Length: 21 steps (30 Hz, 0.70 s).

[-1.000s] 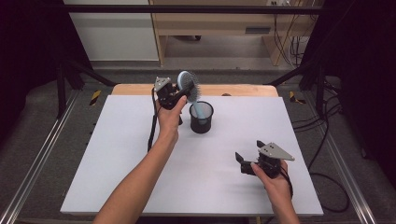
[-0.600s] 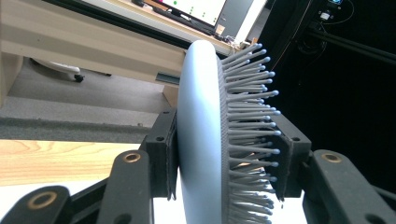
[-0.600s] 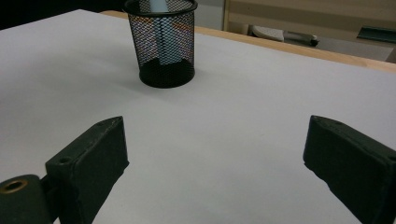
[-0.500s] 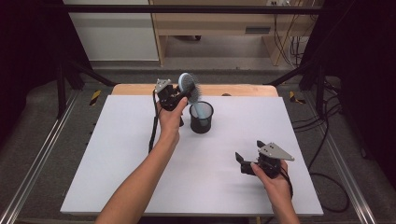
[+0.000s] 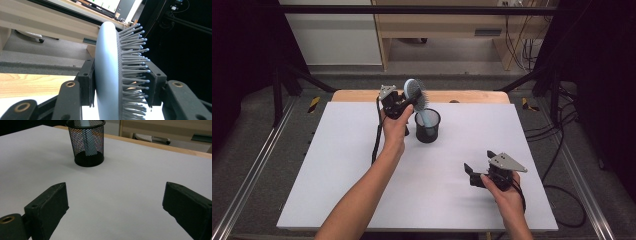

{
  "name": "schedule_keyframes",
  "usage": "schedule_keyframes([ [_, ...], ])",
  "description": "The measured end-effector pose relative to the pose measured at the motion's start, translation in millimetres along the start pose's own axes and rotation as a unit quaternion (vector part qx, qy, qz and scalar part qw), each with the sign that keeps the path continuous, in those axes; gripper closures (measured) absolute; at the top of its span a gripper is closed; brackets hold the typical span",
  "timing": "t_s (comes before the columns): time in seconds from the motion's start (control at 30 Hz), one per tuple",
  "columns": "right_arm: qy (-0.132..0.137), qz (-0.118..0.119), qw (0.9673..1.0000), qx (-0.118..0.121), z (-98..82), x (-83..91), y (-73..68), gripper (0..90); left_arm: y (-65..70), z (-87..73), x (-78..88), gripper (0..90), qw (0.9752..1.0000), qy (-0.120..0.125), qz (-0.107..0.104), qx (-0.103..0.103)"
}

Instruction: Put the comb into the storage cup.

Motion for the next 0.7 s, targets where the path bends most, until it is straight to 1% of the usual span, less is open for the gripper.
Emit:
schedule_keyframes([
  [0.07, 0.000, 0.000, 1.0000, 0.001, 0.0, -0.2, -0.1, 6.4, 0.5, 0.0, -0.1, 51.3, 1.0000, 0.001, 0.000, 0.000],
  [0.2, -0.001, 0.000, 1.0000, 0.000, -0.2, -0.1, -0.3, 6.4, 1.0, -1.5, -0.7, 51.3, 1.0000, 0.000, 0.001, -0.006],
  [0.33, -0.001, 0.000, 1.0000, 0.000, -0.1, 0.1, -0.3, 6.5, 1.6, -3.8, -1.3, 51.2, 1.0000, -0.002, 0.000, -0.004],
  [0.43, -0.001, 0.000, 1.0000, 0.002, -0.2, -0.1, -0.3, 6.6, 2.2, -5.9, -1.8, 51.1, 1.0000, -0.005, -0.001, -0.007],
  [0.7, -0.002, 0.000, 1.0000, 0.002, -0.3, -0.5, -0.5, 6.5, 2.1, -6.2, -1.9, 51.0, 1.0000, -0.003, -0.001, -0.007],
])
Point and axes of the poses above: each handheld gripper's, and its own axes: x roughly backward along the jaws, z roughly out of its top, y roughly to its right, the point moved 8 cm from there along -x, roughly forward along the jaws, and after that the axes turned 9 degrees about z, right-handed, at the moved point
